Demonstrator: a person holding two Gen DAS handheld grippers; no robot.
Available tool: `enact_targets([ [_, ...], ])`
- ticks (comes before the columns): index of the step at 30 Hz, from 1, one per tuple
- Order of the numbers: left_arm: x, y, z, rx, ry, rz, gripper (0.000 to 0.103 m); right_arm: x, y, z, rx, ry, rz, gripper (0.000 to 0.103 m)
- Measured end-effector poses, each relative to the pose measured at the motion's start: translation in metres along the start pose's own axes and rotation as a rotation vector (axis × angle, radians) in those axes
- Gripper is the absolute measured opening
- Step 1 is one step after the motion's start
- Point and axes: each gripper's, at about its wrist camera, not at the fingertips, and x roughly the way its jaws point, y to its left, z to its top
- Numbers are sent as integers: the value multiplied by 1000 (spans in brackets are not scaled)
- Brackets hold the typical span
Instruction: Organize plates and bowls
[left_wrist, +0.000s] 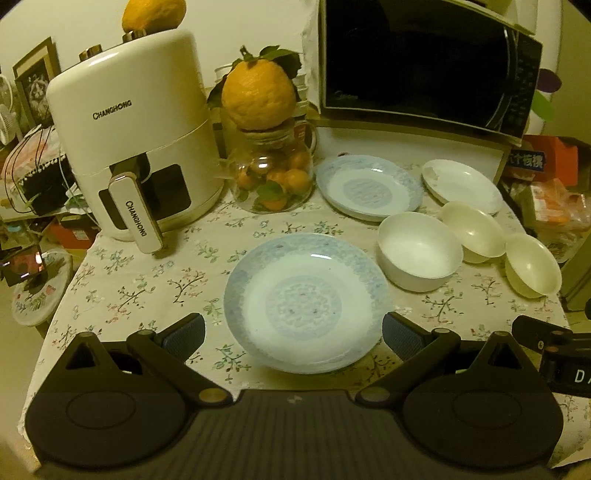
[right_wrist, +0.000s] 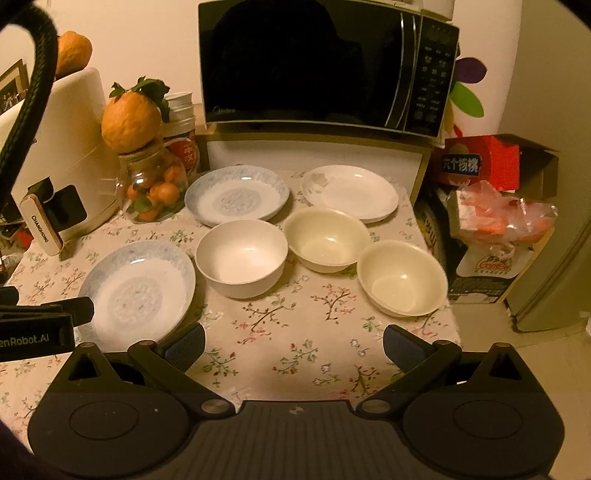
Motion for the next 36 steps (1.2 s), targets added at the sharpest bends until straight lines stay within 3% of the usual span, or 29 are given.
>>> enact_targets([
  [12, 15, 22, -1, -28, 38, 55, 103, 20, 22, 4, -27, 53, 26, 100],
  [19, 32, 51, -5, -84, 69, 73, 101, 36, 30, 7, 23, 94, 103, 100],
  [24, 55, 66, -3, -110, 82, 64, 85, 57, 38, 10, 53, 125, 136, 90],
  [31, 74, 68, 1, -50, 77, 58, 78, 94, 47, 15, 99, 179, 176, 76],
  [36, 93, 69, 9, -12, 60, 55, 77, 111, 55, 21, 102, 196, 210, 74],
])
